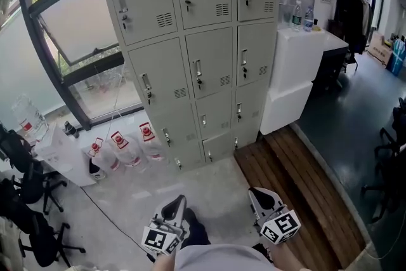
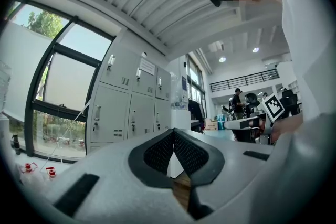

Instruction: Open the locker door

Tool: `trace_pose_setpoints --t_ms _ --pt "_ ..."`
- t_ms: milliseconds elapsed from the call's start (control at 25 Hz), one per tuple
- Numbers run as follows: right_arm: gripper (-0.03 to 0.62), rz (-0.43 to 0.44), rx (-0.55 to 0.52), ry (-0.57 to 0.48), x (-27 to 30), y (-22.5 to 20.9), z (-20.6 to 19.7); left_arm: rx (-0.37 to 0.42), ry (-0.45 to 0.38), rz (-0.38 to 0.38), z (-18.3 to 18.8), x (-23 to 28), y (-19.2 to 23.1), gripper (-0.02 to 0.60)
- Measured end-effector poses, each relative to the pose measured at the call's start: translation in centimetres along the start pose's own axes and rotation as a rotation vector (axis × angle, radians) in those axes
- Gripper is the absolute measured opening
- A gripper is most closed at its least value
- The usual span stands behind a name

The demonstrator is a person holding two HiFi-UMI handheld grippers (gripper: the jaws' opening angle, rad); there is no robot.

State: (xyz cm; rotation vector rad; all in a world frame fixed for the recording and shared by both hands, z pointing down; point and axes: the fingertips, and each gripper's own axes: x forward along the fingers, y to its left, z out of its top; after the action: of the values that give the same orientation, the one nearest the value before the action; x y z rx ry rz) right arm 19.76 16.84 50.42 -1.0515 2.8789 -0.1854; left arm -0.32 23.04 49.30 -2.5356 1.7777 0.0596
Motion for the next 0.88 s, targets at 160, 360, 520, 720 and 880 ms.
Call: trace_pose_setpoints --t_ms 160,360,520,720,880 --pt "0.012 0.019 0.014 0.008 5.0 -1.2 -0.4 0.006 0.002 -0.034 -0.9 3.8 4.1 0.003" --pt "0.012 0.007 0.015 -0.008 14.0 -3.2 -1.1 0.004 0.004 -0.101 -2.3 10.2 12.0 0.003" --pt "0.012 -0.021 0.034 -0.026 23.5 -4.7 -0.5 0.041 -0.005 -0.179 -1.2 15.9 19.7 0.003" --pt "0.012 -0.023 0.058 -0.051 34.6 -5.7 0.9 0.063 0.017 -0.267 -0.7 22.0 28.6 0.003" --pt "0.013 -0.029 0.046 -0.040 39.6 -6.3 1.4 0.068 -0.025 -0.273 0.0 24.6 32.2 0.003"
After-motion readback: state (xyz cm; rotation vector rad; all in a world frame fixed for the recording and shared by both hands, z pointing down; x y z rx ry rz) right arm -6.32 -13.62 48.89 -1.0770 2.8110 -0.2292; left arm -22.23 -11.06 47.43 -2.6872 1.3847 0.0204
